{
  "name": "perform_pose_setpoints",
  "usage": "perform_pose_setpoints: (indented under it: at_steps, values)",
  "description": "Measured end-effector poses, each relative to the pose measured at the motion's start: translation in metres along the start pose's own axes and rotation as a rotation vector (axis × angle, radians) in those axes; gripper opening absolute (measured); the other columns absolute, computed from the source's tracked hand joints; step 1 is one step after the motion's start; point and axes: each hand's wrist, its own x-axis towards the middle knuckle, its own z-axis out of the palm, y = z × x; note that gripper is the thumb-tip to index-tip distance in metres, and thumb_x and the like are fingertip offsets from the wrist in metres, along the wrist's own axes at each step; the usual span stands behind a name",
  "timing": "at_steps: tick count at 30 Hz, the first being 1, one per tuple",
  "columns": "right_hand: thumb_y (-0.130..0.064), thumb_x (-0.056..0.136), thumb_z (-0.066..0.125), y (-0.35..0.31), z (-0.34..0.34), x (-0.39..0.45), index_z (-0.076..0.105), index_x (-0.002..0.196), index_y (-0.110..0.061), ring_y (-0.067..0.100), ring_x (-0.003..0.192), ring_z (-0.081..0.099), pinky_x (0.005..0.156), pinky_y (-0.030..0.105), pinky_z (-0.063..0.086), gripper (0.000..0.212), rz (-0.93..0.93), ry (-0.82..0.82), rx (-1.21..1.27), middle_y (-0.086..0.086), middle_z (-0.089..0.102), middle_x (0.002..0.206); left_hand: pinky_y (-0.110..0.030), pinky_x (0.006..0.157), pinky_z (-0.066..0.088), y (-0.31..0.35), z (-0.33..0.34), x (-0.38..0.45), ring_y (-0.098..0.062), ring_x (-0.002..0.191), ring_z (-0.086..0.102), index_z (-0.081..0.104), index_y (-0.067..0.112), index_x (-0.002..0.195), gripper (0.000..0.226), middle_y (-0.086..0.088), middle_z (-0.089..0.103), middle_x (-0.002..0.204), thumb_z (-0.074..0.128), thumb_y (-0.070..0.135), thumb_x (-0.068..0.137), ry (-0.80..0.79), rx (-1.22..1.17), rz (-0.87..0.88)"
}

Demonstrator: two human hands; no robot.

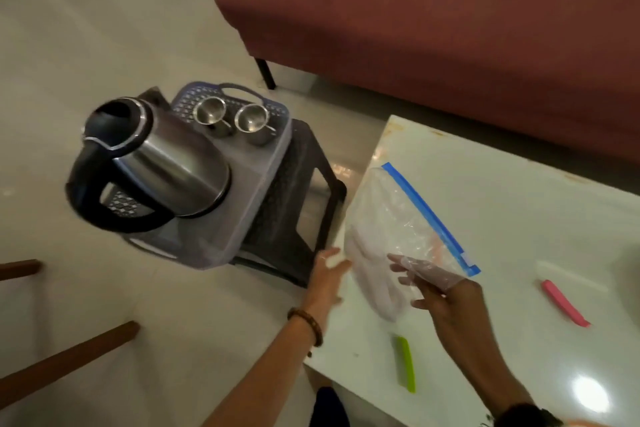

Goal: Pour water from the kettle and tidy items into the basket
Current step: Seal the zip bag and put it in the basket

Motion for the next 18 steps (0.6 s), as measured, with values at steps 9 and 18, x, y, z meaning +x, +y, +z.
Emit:
perform_pose_setpoints:
  at_steps: [9,18]
  values:
    - [-0.017,0.086,0.050,-0.107,0.056,0.089,0.070,0.103,-0.009,0.038,0.072,0.065,0.068,0.046,0.055,0.028,-0.562,-0.010,-0.346,0.025,0.069,0.080,-0.035,0.066,0.057,0.078,-0.053,0.015,-0.023,0.088,0.065,0.046,0.016,0.128,0.039,-0.013,0.064,0.112,0.049,0.013,0.090,-0.143,-0.774,0.217]
    - [0.000,0.088,0.052,-0.173,0.141,0.207,0.069,0.101,-0.008,0.033,0.103,0.061,0.086,0.051,0.047,0.023,-0.814,-0.209,-0.404,0.013,0.069,0.104,-0.021,0.072,0.053,0.168,-0.124,0.074,-0.023,0.091,0.065,0.037,0.007,0.136,0.044,-0.012,0.062,0.108,0.037,-0.001,0.093,0.028,-0.916,0.418]
